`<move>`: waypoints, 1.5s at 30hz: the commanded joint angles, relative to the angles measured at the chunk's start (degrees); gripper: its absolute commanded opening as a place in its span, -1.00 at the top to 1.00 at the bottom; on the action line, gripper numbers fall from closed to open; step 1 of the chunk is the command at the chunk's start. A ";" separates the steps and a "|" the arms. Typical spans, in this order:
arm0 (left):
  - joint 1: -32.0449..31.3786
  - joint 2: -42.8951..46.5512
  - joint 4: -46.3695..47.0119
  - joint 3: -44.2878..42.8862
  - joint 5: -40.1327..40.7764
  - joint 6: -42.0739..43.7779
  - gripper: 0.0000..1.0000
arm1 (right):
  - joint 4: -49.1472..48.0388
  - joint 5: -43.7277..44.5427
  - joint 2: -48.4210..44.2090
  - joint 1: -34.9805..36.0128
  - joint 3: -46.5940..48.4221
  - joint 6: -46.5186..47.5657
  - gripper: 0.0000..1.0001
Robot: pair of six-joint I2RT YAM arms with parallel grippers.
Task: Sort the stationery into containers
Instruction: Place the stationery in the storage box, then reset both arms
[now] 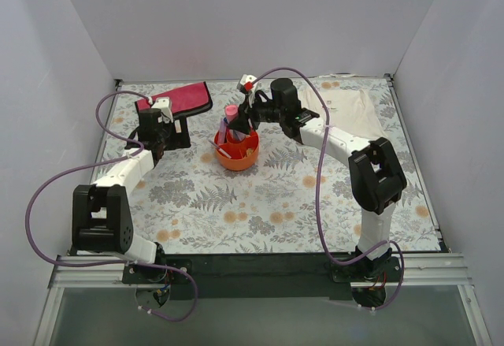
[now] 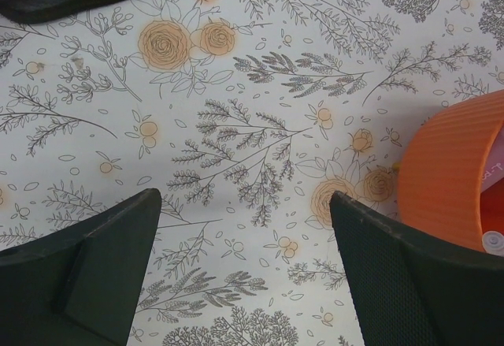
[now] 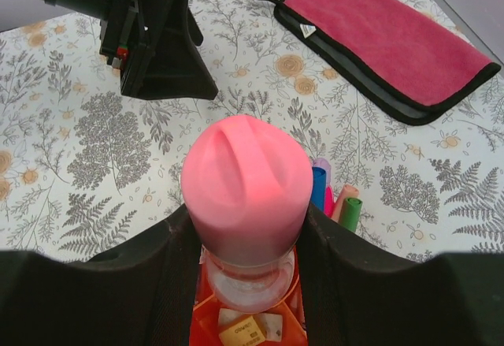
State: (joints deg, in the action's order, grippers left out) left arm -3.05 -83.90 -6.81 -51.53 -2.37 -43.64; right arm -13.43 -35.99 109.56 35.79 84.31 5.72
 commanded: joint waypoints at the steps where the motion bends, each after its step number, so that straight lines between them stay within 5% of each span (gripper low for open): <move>1: 0.41 -0.04 0.48 -2.17 0.09 0.83 -0.73 | -3.62 -0.40 -2.68 0.24 -0.46 -0.09 0.97; 4: 0.50 -0.04 0.39 -2.17 0.35 1.01 -0.73 | -3.62 -0.84 -2.07 0.24 -0.64 0.09 0.97; 5: 0.41 -0.04 0.22 -2.17 0.35 1.18 -0.73 | -3.62 -0.84 -1.81 0.24 -0.64 0.00 0.79; 7: 0.41 -0.04 0.22 -2.17 0.52 1.27 -0.73 | -3.62 -0.58 -1.80 0.24 -0.73 0.26 0.10; 8: 0.41 -0.04 0.22 -2.17 0.44 1.36 -0.73 | -3.45 -0.58 -1.80 0.33 -0.64 0.87 -0.61; 9: 0.50 -0.04 0.13 -2.17 0.44 1.36 -0.73 | -3.44 0.12 -1.89 0.42 -0.90 1.14 -0.97; 27: 0.41 2.77 1.89 -3.49 -1.93 -0.40 -0.73 | 4.37 14.70 -13.93 -3.09 -3.88 2.81 -0.97; 37: 0.41 5.94 3.38 -2.44 -4.31 0.40 -0.73 | 23.34 22.18 -15.43 -21.44 -7.41 1.21 -0.97; 45: 0.68 6.29 3.82 -4.02 -2.55 1.36 -0.75 | 32.24 38.23 -22.01 -24.89 -12.85 9.31 -0.97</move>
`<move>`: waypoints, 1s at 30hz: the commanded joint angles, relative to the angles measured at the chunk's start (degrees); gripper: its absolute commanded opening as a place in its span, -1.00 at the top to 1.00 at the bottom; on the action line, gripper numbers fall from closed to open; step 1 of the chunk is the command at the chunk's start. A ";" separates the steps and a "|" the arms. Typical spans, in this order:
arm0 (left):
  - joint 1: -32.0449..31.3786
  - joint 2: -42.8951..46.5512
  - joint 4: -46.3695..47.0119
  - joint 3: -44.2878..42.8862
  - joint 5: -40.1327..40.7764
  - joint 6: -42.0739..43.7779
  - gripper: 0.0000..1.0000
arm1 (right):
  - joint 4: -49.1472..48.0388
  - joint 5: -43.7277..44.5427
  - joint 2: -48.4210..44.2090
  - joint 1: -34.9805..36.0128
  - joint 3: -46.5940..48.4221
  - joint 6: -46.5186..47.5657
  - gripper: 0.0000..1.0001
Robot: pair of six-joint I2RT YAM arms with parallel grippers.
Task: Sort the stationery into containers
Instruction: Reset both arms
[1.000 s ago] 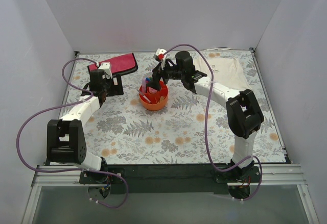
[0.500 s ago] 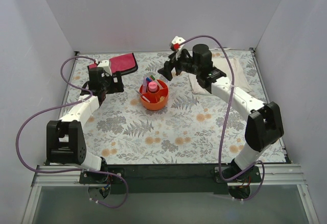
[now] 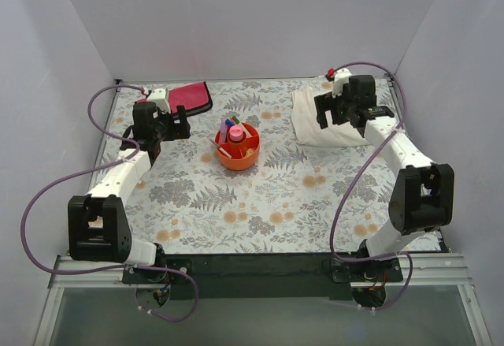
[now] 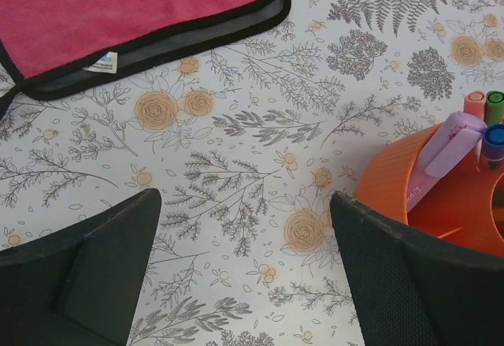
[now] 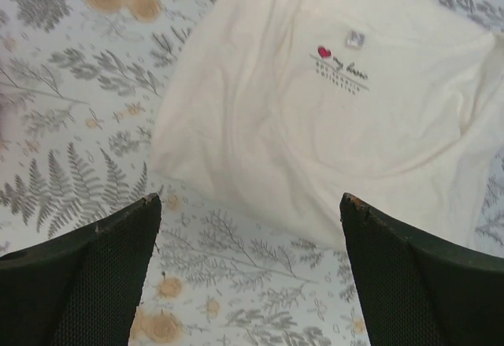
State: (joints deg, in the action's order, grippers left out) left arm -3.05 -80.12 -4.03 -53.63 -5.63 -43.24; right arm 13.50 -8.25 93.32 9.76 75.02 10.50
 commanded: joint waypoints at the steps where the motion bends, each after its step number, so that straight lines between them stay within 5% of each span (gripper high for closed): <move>1: 0.68 2.42 1.04 -2.18 0.79 0.97 -0.75 | 5.31 12.54 -7.78 1.14 -4.87 4.53 -0.97; 14: 0.68 3.39 -1.33 -0.78 1.32 5.18 -0.77 | 6.10 19.94 -26.51 1.14 -22.99 3.74 -0.97; 30: 0.68 6.64 -3.70 -0.60 1.06 8.88 -0.93 | 4.52 17.13 -27.31 1.14 -23.78 1.54 -0.97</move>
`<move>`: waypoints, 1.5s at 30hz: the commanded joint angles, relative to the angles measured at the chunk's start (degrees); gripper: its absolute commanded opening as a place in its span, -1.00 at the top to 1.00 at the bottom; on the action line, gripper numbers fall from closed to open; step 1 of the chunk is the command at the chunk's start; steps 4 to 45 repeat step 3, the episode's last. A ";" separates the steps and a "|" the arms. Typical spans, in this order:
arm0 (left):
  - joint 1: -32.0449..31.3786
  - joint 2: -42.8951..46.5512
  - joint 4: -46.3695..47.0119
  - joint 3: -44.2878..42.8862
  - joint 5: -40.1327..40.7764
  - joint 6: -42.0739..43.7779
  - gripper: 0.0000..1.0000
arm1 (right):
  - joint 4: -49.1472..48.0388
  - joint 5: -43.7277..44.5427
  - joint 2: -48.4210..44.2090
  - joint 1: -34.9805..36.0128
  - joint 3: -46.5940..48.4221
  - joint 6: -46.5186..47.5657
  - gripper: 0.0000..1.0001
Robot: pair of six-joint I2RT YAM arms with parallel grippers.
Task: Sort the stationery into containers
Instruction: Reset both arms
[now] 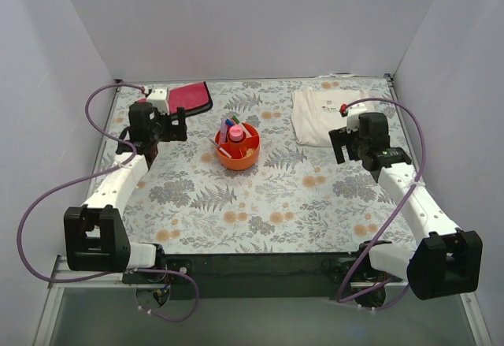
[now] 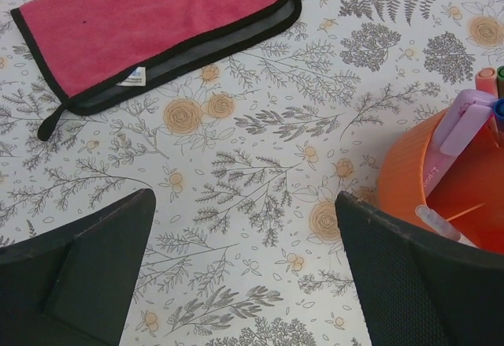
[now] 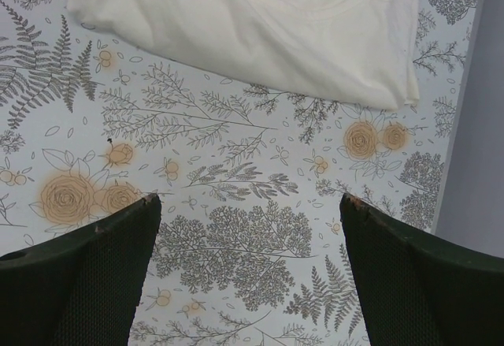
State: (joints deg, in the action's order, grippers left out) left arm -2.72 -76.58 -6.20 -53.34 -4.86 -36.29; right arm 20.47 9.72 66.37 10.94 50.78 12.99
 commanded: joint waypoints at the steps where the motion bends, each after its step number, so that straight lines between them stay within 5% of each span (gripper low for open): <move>1: 0.35 3.19 -2.67 -1.15 0.29 2.19 -0.93 | -2.63 -0.84 -0.28 -0.04 0.54 -1.04 -0.97; 45: 0.35 3.97 -3.90 -2.29 0.47 1.84 -0.93 | -2.71 -1.19 -0.54 -0.04 1.33 -2.00 -0.97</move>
